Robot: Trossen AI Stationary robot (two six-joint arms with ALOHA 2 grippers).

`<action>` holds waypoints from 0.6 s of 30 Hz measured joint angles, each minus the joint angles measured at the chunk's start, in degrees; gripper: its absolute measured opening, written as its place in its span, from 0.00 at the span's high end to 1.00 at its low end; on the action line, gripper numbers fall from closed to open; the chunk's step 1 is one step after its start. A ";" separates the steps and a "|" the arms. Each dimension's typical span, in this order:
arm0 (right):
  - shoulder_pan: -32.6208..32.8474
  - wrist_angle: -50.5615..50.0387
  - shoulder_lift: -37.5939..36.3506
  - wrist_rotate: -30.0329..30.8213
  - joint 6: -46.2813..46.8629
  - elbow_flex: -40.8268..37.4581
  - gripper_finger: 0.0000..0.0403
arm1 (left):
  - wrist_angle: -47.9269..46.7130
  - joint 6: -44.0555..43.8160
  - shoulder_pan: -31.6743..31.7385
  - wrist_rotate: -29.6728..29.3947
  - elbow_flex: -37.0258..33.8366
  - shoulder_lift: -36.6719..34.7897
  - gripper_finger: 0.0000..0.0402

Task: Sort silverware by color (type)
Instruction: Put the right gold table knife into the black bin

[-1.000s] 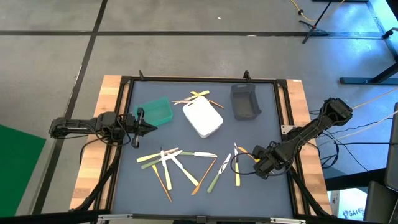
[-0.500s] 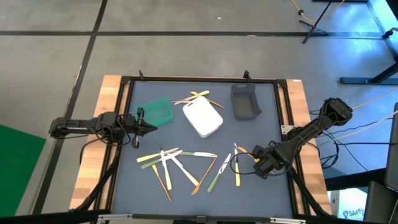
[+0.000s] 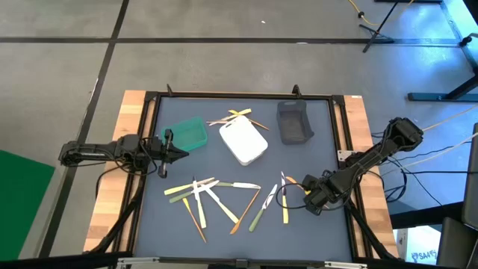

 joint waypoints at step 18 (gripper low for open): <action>0.05 1.43 0.11 0.55 -0.01 -0.17 0.79 | 0.09 0.00 -0.01 0.00 0.00 0.02 1.00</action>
